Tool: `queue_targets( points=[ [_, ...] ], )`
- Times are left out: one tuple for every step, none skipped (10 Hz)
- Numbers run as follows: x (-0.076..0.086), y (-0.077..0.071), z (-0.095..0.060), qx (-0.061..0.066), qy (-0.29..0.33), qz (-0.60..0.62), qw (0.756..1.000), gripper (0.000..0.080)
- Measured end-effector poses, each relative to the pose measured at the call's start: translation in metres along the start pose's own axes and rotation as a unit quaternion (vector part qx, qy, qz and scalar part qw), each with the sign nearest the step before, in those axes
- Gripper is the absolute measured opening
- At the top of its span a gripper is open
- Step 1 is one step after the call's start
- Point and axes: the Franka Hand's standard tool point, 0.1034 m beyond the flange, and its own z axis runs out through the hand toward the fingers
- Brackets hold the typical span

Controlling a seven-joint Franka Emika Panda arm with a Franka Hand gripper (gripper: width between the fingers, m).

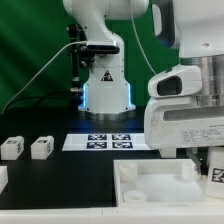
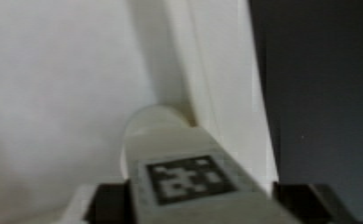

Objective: Assemble one leg

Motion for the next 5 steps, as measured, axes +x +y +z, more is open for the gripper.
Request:
queue_targets(
  points=[
    [0.0021, 0.007, 0.0005, -0.005, 0.001, 0.027, 1.0, 0.0293],
    [0.0018, 0.0079, 0.0011, -0.004, 0.0, 0.075, 0.997, 0.0293],
    [0.0022, 0.009, 0.0015, -0.005, 0.001, 0.109, 0.994, 0.0279],
    [0.0027, 0.0081, 0.0024, -0.005, 0.004, 0.175, 0.985, 0.0272],
    [0.0033, 0.0074, 0.0026, -0.002, 0.004, 0.243, 0.97, 0.0272]
  ],
)
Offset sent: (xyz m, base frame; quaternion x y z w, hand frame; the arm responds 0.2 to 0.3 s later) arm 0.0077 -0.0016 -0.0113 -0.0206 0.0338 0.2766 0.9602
